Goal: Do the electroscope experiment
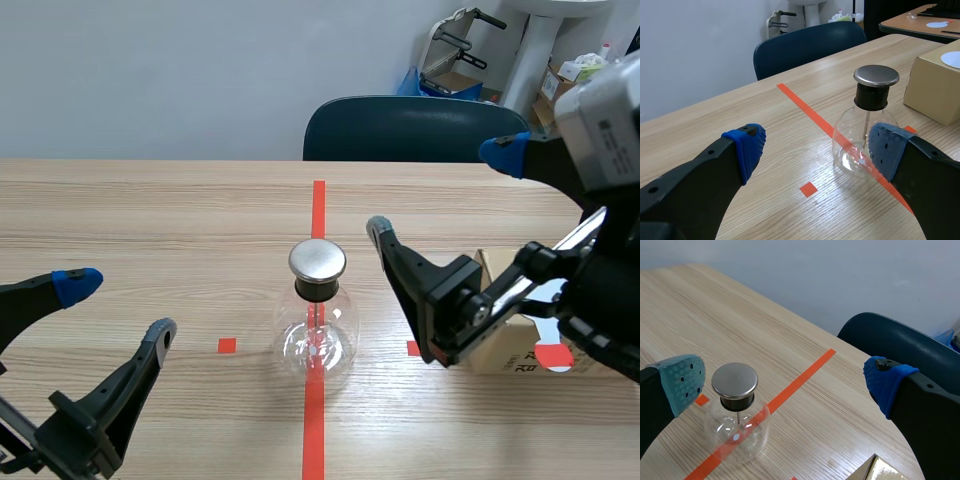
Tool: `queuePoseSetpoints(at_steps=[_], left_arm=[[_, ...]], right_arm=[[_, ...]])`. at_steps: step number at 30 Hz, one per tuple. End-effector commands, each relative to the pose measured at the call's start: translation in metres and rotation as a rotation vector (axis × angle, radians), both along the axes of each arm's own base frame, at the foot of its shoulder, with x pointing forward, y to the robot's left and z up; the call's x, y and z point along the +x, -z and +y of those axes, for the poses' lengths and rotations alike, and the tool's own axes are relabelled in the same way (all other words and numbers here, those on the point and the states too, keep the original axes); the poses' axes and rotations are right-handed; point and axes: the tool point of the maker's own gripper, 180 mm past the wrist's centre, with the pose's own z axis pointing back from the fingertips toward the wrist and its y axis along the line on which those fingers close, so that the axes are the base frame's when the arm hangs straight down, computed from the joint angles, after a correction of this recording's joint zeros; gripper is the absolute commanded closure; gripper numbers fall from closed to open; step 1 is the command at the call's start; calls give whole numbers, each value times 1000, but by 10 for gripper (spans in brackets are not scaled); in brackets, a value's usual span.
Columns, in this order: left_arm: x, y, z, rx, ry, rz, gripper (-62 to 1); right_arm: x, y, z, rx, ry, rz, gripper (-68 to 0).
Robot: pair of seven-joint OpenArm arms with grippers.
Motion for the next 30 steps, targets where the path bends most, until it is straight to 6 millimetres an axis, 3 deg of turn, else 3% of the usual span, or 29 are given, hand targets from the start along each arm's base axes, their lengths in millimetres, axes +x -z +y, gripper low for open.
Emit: queuePoseSetpoints(at_steps=[1, 30], left_arm=[[3, -13, -3, -23, 5, -39, -453], [3, -13, -3, -24, 5, -40, -453]], right_arm=[[3, -8, -3, 22, 11, -22, -679], [3, -5, -3, 13, 14, -11, -679]])
